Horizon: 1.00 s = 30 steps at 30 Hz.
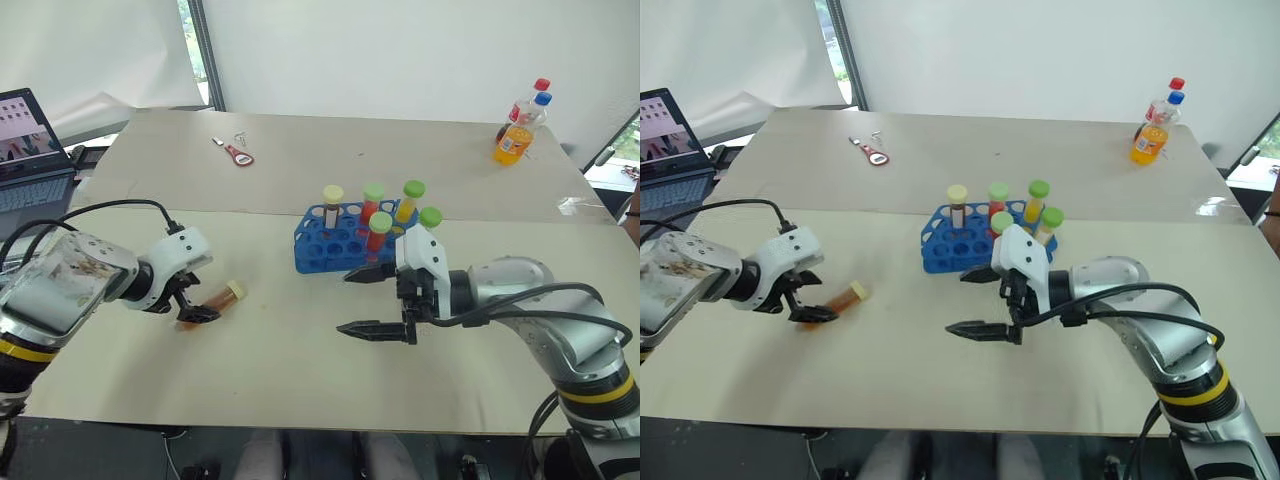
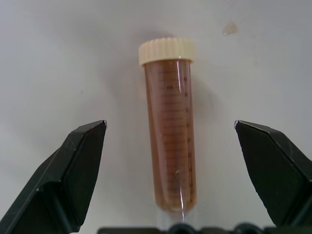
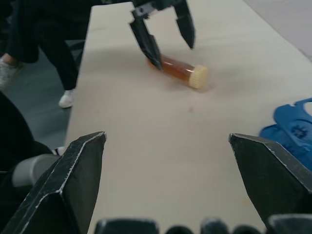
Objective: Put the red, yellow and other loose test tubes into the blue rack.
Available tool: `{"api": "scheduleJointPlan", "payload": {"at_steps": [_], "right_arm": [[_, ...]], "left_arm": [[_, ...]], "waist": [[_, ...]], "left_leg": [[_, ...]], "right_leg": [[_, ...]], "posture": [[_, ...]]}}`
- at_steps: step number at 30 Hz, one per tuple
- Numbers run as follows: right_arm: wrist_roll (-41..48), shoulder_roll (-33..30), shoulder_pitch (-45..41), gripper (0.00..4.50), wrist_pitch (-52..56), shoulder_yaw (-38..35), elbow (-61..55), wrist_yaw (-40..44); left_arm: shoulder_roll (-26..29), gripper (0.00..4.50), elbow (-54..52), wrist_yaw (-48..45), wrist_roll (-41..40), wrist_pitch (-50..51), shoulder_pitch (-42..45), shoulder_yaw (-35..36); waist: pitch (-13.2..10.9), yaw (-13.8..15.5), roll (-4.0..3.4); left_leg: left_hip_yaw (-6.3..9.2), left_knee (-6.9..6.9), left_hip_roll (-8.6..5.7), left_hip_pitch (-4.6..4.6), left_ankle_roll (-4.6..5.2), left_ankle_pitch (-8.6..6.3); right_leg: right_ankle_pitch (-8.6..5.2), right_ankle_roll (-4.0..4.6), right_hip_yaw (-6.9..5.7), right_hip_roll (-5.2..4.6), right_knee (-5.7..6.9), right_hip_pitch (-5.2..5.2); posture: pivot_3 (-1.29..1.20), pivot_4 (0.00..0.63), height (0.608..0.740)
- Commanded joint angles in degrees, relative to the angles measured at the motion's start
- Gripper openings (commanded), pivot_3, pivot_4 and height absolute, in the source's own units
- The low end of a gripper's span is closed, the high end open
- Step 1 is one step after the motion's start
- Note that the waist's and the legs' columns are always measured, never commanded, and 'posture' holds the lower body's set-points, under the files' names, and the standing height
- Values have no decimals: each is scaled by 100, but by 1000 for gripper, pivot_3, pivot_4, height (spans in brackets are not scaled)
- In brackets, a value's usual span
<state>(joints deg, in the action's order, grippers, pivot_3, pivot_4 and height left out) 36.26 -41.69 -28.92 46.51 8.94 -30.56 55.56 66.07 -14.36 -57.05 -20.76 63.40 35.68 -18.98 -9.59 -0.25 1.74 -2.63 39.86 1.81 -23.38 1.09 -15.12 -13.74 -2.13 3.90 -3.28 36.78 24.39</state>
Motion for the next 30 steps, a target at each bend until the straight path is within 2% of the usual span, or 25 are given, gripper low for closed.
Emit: {"api": "scheduleJointPlan", "payload": {"at_steps": [1,4,7,12,13,17,22,25,27,30], "right_arm": [[289,-60,-115,4451,213,-308,-233,-117],[464,-62,-136,4451,412,-422,-295,-227],[639,-42,-185,4500,577,-514,-324,-356],[817,-82,-179,4500,733,-591,-393,-499],[875,-84,-177,4500,778,-622,-399,-538],[1023,-153,-141,4500,894,-745,-426,-649],[980,-414,105,4500,828,-1005,-547,-794],[511,-576,678,4500,193,-1371,-784,-927],[74,-516,945,4500,-157,-1539,-853,-1309],[186,-600,1239,4500,-96,-1845,-987,-1367]], "left_arm": [[-46,4500,122,-77,226,4,158,-153],[-138,4500,243,-123,373,-117,190,-304],[-265,3677,381,-104,568,-310,194,-387],[-316,1221,317,-108,649,-376,41,-320],[-270,864,278,-123,665,-449,-25,-294],[-33,814,139,-219,751,-997,-355,-82],[-225,813,143,-346,219,-1324,-466,884],[-1021,813,249,-470,-757,-1350,-37,1809],[-1591,813,320,-327,-1171,-1159,371,2095],[-2637,813,660,251,-1210,-1469,886,2149]], "waist": [[0,-5,0],[0,-15,0],[0,-15,1],[0,-25,2],[0,-28,2],[0,-43,2],[-2,-20,5],[-1,90,7],[-2,121,11],[-2,116,11]], "left_leg": [[0,0,0,0,0,0],[1,-1,0,0,0,0],[2,0,0,-1,0,0],[4,1,0,-2,0,0],[4,0,0,-3,0,0],[6,0,1,-2,0,0],[7,0,3,-4,0,0],[10,9,-4,-9,1,0],[17,24,-6,-22,1,0],[26,54,-13,-40,1,0]], "right_leg": [[0,0,0,0,1,0],[0,0,0,1,3,2],[0,0,0,0,4,2],[0,0,0,0,3,2],[0,0,0,0,3,2],[0,0,1,-2,3,2],[0,0,0,-1,3,3],[0,-2,-6,-9,1,0],[1,-7,-12,-10,0,-2],[8,-20,-11,-12,4,-3]], "posture": [[0,150,740],[0,150,740],[0,150,740],[0,150,740],[0,150,740],[0,150,740],[0,150,740],[0,150,740],[0,150,740],[0,150,740]]}}
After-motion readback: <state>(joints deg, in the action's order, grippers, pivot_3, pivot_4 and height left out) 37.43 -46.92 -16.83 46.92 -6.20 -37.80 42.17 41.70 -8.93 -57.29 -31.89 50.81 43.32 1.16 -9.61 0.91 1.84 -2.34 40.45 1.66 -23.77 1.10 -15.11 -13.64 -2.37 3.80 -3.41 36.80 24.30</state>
